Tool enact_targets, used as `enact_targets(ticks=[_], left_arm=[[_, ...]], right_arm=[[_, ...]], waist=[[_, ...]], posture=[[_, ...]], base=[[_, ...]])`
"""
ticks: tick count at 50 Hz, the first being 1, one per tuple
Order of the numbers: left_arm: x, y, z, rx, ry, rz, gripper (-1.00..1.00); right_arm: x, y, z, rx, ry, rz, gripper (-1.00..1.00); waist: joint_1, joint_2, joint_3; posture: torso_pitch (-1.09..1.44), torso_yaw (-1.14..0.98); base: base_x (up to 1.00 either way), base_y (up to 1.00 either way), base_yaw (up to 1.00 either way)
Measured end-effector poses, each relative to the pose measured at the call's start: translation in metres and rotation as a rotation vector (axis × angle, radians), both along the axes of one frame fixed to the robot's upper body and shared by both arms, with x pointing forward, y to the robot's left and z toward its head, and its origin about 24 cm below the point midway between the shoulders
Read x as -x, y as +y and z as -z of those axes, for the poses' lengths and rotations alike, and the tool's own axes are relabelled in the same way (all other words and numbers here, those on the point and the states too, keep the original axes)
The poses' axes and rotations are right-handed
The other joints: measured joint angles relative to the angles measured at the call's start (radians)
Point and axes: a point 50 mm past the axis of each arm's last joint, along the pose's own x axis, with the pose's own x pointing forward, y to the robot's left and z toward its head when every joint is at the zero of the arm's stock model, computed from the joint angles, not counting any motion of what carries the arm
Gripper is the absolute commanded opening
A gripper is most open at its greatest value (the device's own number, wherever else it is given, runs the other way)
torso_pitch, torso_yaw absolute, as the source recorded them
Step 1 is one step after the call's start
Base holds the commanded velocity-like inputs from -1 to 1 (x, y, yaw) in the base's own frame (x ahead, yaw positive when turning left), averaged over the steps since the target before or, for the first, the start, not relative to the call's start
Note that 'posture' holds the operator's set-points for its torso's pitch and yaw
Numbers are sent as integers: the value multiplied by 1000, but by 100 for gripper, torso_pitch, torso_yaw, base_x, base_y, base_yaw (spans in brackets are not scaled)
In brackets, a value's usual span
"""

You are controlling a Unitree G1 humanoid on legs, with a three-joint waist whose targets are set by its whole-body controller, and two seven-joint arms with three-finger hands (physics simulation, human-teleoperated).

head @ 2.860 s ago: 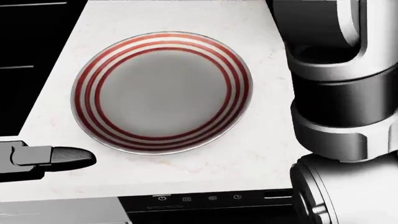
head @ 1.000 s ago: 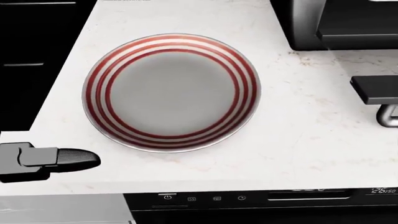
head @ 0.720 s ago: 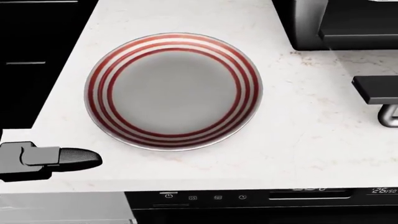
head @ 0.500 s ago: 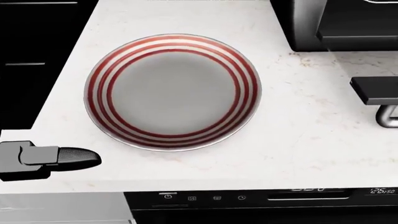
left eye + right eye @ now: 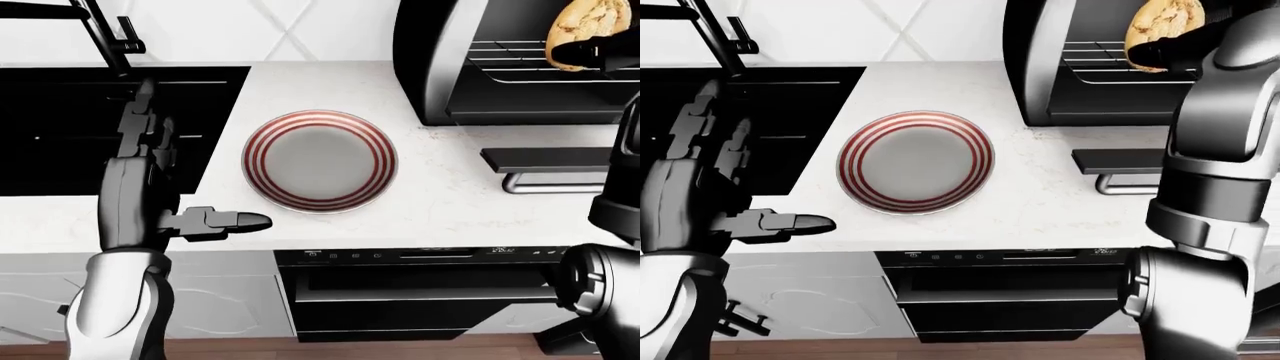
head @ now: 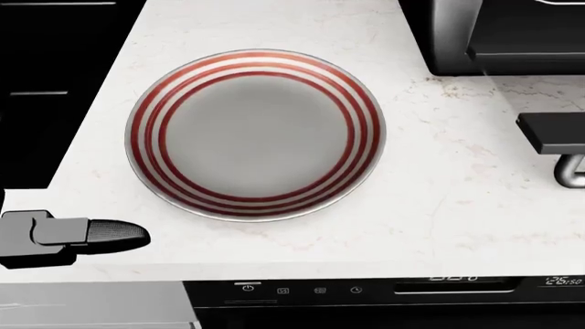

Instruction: Place the scone on the rack of the toaster oven.

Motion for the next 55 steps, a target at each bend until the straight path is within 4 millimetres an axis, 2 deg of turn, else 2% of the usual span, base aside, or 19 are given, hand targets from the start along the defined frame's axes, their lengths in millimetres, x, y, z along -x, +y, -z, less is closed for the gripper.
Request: enact_targets(ticks=[13, 24, 38, 46, 55], left_arm=[[-1, -1, -2, -2, -4, 6, 100], [-1, 0, -1, -1, 0, 2, 100], [-1, 0, 0, -1, 0, 2, 100], [-1, 0, 2, 0, 1, 1, 100], [0, 0, -1, -2, -5, 1, 100]], right_arm=[[-8, -2, 4, -3, 2, 8, -99], [-10, 0, 5, -3, 5, 5, -75], [-9, -1, 5, -4, -3, 15, -58], [-10, 0, 9, -7, 6, 12, -39], [-12, 1, 10, -8, 11, 9, -29]], waist=[[0, 0, -2], [1, -1, -1], [1, -2, -2], [2, -2, -1], [2, -1, -2]], posture=[[0, 0], [0, 0], [0, 0], [0, 0], [0, 0]], base=[[0, 0, 0], [0, 0, 0], [0, 0, 0], [0, 0, 0], [0, 0, 0]])
